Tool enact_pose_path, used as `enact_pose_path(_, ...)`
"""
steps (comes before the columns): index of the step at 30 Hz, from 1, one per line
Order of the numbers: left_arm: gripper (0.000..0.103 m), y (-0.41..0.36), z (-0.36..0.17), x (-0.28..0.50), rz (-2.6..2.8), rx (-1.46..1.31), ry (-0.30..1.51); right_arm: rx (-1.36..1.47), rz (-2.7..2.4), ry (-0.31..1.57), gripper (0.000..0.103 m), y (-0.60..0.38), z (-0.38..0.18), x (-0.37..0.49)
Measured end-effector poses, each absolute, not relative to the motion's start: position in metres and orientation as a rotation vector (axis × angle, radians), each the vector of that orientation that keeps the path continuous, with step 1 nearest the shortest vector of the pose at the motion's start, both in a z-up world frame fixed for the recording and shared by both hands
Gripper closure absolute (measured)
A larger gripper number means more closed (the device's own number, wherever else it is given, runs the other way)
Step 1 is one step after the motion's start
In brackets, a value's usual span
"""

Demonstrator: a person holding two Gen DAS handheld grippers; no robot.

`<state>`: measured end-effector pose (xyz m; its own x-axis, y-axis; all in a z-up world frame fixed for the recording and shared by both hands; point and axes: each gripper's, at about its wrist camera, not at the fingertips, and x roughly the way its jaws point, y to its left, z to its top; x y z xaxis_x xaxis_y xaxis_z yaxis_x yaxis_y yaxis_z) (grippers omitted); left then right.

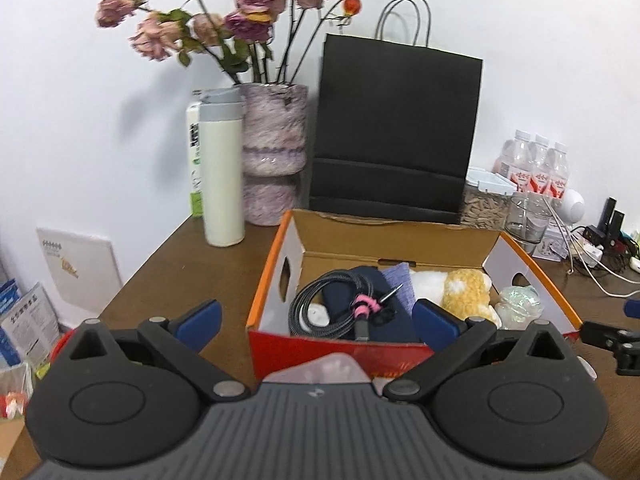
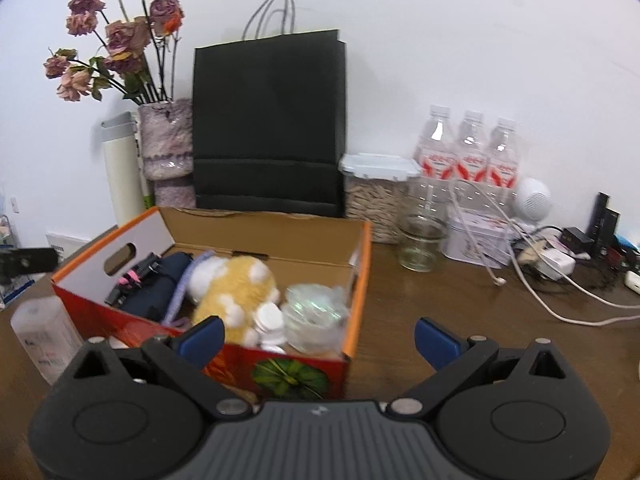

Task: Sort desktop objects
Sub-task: 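Move both open tools back toward the white container and white cap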

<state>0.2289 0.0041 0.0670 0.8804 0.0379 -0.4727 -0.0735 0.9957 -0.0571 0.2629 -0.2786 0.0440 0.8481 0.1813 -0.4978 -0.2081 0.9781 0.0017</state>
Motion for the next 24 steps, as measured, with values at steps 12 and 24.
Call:
enact_pose_path(12,0.000,-0.003,0.066,0.197,0.126,-0.086,0.495,-0.053,0.150,0.557,0.002,-0.337,0.020,0.249)
enact_pose_path(24,0.000,-0.021,0.041,0.195,0.177,-0.080,0.523,-0.038,0.203,0.648,0.014,-0.358,-0.010,0.270)
